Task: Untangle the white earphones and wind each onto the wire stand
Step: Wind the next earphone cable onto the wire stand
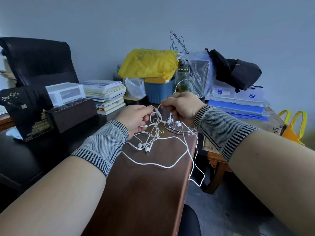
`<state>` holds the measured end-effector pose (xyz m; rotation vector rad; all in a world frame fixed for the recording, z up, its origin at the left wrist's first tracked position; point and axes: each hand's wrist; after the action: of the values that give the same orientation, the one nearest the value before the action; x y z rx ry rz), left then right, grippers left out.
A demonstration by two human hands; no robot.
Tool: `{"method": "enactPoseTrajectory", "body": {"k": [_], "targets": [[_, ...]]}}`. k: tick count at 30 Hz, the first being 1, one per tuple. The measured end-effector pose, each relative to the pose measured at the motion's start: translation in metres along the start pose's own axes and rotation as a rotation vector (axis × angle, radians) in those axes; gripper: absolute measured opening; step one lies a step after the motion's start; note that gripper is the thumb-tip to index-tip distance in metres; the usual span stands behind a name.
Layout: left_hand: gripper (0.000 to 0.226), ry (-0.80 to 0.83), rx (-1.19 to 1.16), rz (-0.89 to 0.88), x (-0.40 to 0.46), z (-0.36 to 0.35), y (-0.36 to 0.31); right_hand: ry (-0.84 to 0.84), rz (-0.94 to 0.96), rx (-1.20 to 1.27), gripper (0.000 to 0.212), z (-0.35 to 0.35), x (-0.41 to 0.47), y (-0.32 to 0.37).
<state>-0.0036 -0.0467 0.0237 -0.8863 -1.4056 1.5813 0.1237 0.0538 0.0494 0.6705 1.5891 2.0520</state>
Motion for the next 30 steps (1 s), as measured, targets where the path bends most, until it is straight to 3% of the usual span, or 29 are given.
{"method": "enactPoseTrajectory", "body": {"k": [6,12,17,23,30], "targets": [[0.023,-0.226,-0.324,-0.063,0.000,0.003,0.032,-0.316,-0.131,0.238,0.015,0.009,-0.005,-0.045],[0.022,-0.267,-0.617,-0.039,0.001,0.005,0.063,-0.265,-0.150,0.485,0.019,-0.011,-0.009,-0.081],[0.012,-0.214,-0.645,0.033,0.003,0.011,0.067,-0.183,-0.171,0.583,0.019,-0.029,-0.009,-0.100],[0.005,-0.449,-0.922,0.005,0.006,0.029,0.065,-0.273,-0.102,0.744,0.021,-0.029,-0.009,-0.113],[0.019,-0.625,-1.042,-0.021,0.010,0.043,0.078,-0.375,-0.090,0.924,0.027,-0.027,-0.006,-0.120]]}}
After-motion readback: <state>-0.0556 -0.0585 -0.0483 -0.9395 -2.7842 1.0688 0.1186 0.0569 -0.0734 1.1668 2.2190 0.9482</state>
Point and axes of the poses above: each hand's wrist, its own x-axis towards the middle knuckle, its own z-axis out of the back of the hand, y = z × x, and after that the axes turned 10 degrees about y, right-handed
